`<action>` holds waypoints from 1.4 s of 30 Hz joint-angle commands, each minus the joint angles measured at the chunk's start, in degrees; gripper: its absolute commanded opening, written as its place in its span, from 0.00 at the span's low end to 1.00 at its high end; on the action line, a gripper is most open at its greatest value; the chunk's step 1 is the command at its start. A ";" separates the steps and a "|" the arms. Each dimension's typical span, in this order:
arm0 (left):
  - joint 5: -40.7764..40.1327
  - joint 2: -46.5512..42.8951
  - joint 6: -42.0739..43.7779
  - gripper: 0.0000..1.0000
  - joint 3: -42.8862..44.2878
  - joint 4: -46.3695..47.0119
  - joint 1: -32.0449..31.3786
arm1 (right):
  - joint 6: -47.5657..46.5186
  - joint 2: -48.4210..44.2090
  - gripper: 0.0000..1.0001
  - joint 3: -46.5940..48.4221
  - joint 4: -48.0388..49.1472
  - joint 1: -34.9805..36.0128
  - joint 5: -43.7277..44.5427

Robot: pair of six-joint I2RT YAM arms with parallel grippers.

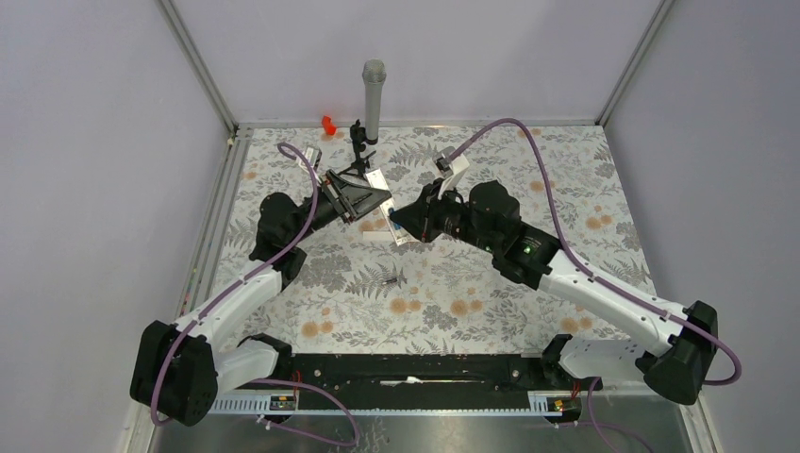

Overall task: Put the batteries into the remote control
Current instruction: Load the battery into the remote control.

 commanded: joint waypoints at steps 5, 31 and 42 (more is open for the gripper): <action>1.18 -1.04 -3.60 0.00 -1.52 7.30 -0.04 | -0.31 1.51 0.11 2.36 3.51 0.00 -1.10; -5.90 -2.97 -10.37 0.00 -1.38 0.72 0.05 | -2.16 0.26 0.14 -1.09 3.15 0.61 -1.52; -5.91 -2.82 -10.32 0.00 -0.95 0.94 0.05 | -1.65 -0.47 0.26 -1.65 2.30 0.70 0.99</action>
